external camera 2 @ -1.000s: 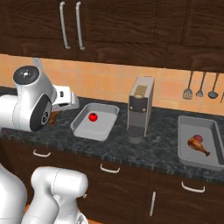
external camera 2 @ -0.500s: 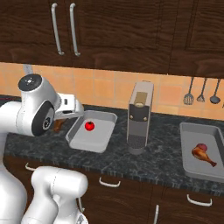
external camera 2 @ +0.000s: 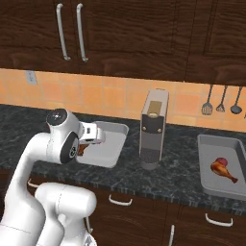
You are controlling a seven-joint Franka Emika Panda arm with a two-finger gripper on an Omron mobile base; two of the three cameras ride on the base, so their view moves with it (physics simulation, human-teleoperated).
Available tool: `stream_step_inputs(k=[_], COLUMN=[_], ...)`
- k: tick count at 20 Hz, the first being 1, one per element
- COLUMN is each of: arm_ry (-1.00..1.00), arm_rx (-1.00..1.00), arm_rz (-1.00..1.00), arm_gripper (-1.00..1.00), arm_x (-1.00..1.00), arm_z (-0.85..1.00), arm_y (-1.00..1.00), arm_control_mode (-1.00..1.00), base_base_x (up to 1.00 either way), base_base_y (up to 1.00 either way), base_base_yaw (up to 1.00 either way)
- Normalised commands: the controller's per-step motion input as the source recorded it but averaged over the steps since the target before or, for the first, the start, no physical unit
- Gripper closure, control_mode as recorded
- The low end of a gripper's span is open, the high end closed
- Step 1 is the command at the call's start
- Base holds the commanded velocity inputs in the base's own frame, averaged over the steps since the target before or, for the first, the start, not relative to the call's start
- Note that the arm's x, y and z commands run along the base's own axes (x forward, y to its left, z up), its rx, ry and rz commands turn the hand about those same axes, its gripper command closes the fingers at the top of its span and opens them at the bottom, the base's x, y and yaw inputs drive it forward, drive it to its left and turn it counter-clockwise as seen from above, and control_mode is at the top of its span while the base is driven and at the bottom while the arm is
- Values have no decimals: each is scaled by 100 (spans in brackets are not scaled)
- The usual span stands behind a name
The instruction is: Place one tomato and one chicken drumstick in each tupperware on the nearby counter, to pack two identical lunches.
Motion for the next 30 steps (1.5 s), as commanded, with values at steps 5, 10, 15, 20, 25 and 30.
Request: stream_step_inputs(k=[5, 10, 15, 20, 25, 30], arm_ry=[8, 13, 12, 9, 6, 1], arm_rx=[14, 21, 1, 0, 0, 0], arm_rz=[-33, -22, -5, -2, -1, -1], arm_gripper=[100, 100, 100, 100, 100, -100], arm_x=[78, 88, 98, 85, 74, 51], arm_z=[-14, -4, -30, -52, -59, -47], arm_y=[0, 0, 0, 0, -1, -11], arm_control_mode=[-100, -100, -100, -100, -100, -100], base_base_x=[0, 0, 0, 0, 0, 0], base_base_y=[0, 0, 0, 0, 0, 0], base_base_yaw=[0, 0, 0, 0, 0, 0])
